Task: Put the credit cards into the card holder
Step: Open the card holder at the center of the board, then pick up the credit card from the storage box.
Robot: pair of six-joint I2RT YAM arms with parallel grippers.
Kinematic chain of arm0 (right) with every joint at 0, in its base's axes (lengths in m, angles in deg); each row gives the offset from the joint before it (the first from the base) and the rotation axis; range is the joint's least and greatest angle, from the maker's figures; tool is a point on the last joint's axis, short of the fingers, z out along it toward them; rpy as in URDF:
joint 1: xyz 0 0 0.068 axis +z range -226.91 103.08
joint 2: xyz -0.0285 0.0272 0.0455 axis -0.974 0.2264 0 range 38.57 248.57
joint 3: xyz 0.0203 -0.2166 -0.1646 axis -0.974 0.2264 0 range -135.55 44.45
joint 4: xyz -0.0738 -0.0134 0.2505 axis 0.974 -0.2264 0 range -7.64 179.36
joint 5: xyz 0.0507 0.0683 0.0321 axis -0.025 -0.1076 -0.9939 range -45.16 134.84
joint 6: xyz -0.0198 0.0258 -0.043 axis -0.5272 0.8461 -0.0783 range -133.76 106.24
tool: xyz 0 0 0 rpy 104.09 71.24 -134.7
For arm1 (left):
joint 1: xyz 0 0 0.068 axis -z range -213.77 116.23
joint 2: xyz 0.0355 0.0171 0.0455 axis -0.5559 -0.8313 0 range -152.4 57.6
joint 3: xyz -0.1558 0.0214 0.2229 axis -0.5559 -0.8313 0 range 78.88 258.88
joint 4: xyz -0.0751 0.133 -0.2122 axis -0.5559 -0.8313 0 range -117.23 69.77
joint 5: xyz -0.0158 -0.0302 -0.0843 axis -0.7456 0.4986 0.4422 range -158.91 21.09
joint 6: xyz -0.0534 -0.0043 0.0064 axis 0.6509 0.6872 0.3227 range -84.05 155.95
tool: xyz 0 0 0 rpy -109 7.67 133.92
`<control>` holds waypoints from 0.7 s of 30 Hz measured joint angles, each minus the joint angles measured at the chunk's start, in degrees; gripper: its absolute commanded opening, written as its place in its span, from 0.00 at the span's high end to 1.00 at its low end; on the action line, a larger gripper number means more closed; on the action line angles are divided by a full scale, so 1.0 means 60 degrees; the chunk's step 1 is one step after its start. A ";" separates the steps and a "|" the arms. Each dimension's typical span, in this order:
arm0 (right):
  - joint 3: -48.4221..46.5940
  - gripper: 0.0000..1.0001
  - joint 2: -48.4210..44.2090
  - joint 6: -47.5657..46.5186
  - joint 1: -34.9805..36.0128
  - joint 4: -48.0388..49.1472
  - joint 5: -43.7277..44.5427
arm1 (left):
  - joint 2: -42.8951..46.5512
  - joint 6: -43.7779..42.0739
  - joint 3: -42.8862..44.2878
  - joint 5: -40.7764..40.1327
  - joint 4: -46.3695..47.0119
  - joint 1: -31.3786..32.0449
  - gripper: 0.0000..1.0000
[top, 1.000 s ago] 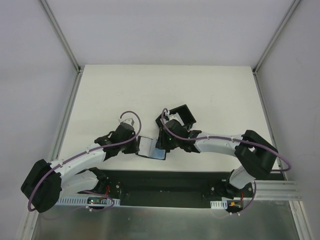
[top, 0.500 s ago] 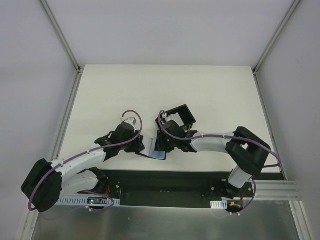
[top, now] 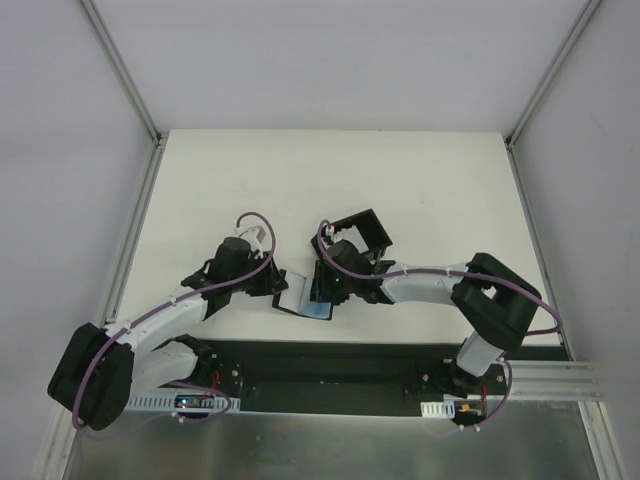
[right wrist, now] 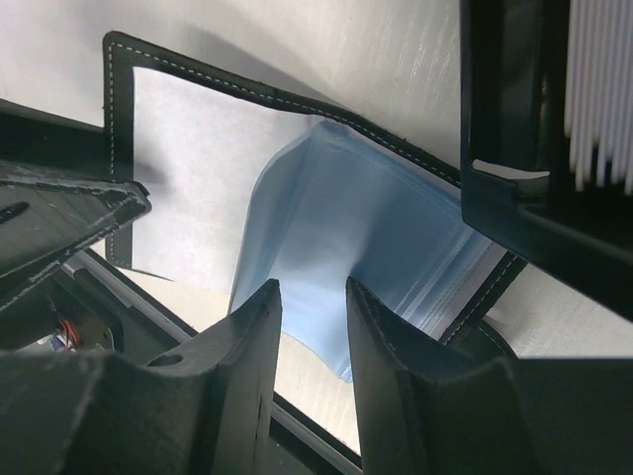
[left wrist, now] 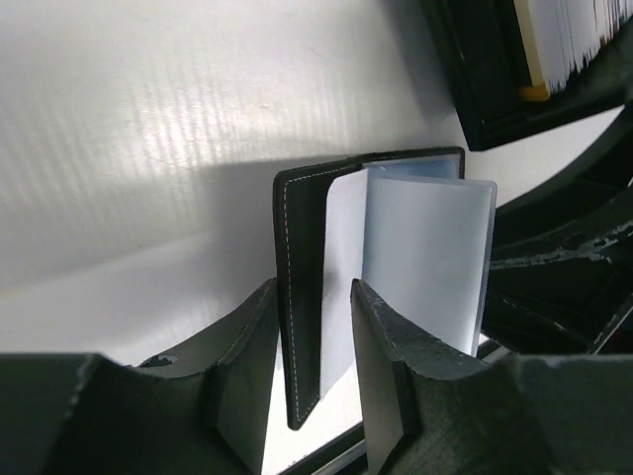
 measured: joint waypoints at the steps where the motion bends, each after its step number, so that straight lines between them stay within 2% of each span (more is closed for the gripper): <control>1: 0.0000 0.65 0.0000 0.0000 -0.0007 0.0000 -0.0011 | -0.0084 -0.0076 0.0000 0.0189 0.0117 -0.0025 0.67; 5: 0.0000 0.64 0.0000 -0.0004 -0.0044 -0.0004 -0.0036 | -0.0539 -0.0168 0.0000 0.0827 0.0412 -0.0025 0.71; 12: 0.0000 0.62 -0.0004 -0.0015 -0.0087 -0.0004 -0.0066 | -0.0659 -0.0142 -0.0033 0.1144 0.0645 -0.0029 1.00; 17: 0.0000 0.55 -0.0178 -0.0186 -0.0175 -0.0127 -0.0095 | -0.0656 -0.0084 -0.0120 0.1049 0.0681 -0.0029 1.00; 21: 0.0004 0.52 -0.1078 -0.0477 -0.0437 -0.0528 -0.0069 | -0.0656 0.0029 -0.0291 0.0980 0.0696 -0.0029 1.00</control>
